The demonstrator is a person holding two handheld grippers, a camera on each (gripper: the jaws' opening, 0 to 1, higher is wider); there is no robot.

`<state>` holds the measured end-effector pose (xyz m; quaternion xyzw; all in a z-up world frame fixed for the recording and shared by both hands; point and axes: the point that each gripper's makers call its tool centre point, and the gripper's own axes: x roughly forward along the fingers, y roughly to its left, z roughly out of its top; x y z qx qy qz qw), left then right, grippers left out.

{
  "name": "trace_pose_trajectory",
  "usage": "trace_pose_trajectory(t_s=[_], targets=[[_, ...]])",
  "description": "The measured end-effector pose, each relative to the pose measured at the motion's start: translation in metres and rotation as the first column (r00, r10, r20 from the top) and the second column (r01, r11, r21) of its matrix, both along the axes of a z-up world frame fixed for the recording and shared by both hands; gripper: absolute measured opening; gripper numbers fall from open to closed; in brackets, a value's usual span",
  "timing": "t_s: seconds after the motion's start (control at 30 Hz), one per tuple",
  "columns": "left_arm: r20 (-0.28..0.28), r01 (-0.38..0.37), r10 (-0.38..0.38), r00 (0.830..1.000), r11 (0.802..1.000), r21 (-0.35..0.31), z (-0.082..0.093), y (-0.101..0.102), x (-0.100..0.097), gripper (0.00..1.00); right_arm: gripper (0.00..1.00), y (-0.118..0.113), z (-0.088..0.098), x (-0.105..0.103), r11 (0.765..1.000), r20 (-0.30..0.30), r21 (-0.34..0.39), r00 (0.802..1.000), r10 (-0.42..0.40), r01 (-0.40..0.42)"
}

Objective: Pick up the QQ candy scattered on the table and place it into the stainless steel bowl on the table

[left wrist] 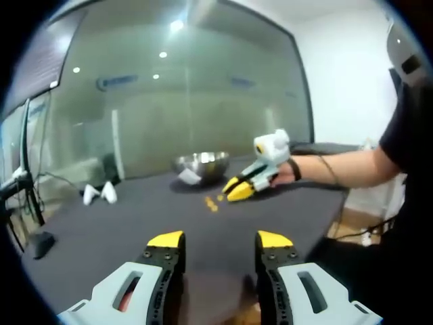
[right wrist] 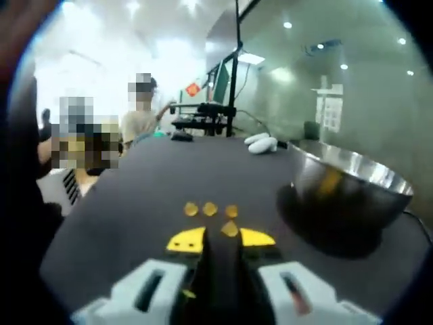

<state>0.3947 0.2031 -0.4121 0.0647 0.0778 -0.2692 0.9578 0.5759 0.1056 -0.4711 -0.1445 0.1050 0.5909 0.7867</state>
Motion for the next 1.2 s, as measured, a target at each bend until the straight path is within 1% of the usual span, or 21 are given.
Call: trace_pose_trajectory(t_s=[0.07, 0.13, 0.23, 0.33, 0.47, 0.53, 0.7, 1.0, 1.03, 1.07, 1.1, 1.13, 1.17, 1.2], targets=[[0.000, -0.002, 0.002, 1.000, 1.000, 0.001, 0.000, 0.001, 0.000, 0.42, 0.18, 0.003, -0.003, 0.003, 1.000, 0.001, -0.011, 1.000, -0.002, 0.002], [-0.001, -0.003, 0.003, 1.000, 1.000, 0.000, 0.000, 0.001, 0.000, 0.42, 0.18, 0.006, -0.006, 0.004, 1.000, -0.012, -0.012, 1.000, 0.000, 0.000], [-0.003, -0.005, 0.005, 1.000, 1.000, 0.001, -0.001, 0.002, 0.000, 0.42, 0.18, 0.011, -0.007, 0.007, 1.000, -0.035, 0.002, 0.999, 0.000, 0.001], [-0.006, -0.007, 0.007, 1.000, 1.000, -0.003, -0.001, 0.002, 0.000, 0.42, 0.17, 0.015, -0.007, 0.006, 1.000, -0.043, 0.001, 0.999, 0.009, -0.009], [-0.004, -0.005, 0.005, 1.000, 1.000, -0.004, 0.000, 0.000, 0.000, 0.42, 0.14, 0.016, -0.007, 0.005, 1.000, -0.043, 0.003, 0.999, 0.017, -0.017], [-0.005, -0.005, 0.005, 1.000, 1.000, -0.002, -0.001, 0.000, 0.000, 0.42, 0.10, 0.016, -0.007, 0.006, 1.000, -0.031, 0.007, 0.999, 0.021, -0.021], [-0.010, -0.011, 0.011, 1.000, 1.000, 0.001, -0.002, 0.002, 0.002, 0.42, 0.10, 0.016, -0.007, 0.006, 1.000, -0.039, 0.013, 0.999, 0.018, -0.017], [-0.008, -0.002, 0.002, 1.000, 1.000, 0.005, 0.000, -0.001, 0.002, 0.42, 0.10, 0.016, -0.007, 0.005, 1.000, -0.047, 0.016, 0.999, 0.012, -0.011], [-0.009, -0.003, 0.003, 1.000, 1.000, 0.006, 0.000, -0.001, 0.002, 0.42, 0.10, 0.018, 0.003, 0.005, 0.997, -0.076, 0.076, 0.997, -0.006, 0.012], [-0.010, -0.005, 0.005, 1.000, 1.000, 0.006, -0.001, 0.000, 0.001, 0.42, 0.10, 0.018, 0.012, 0.004, 0.993, -0.096, 0.117, 0.995, -0.003, 0.014], [-0.010, -0.006, 0.006, 1.000, 1.000, 0.005, 0.000, 0.000, 0.001, 0.42, 0.10, 0.015, 0.019, 0.004, 0.990, -0.098, 0.138, 0.995, -0.005, 0.019], [-0.011, -0.007, 0.007, 1.000, 1.000, 0.005, 0.000, 0.000, 0.001, 0.42, 0.10, 0.013, 0.023, 0.005, 0.990, -0.086, 0.141, 0.996, -0.009, 0.021], [-0.011, -0.006, 0.006, 1.000, 1.000, 0.006, 0.000, 0.001, 0.000, 0.42, 0.10, 0.010, 0.029, 0.007, 0.990, -0.052, 0.140, 0.998, -0.021, 0.028], [-0.011, -0.006, 0.006, 1.000, 1.000, 0.008, 0.000, 0.001, 0.000, 0.42, 0.10, 0.007, 0.034, 0.009, 0.989, -0.036, 0.140, 0.999, -0.034, 0.039]])
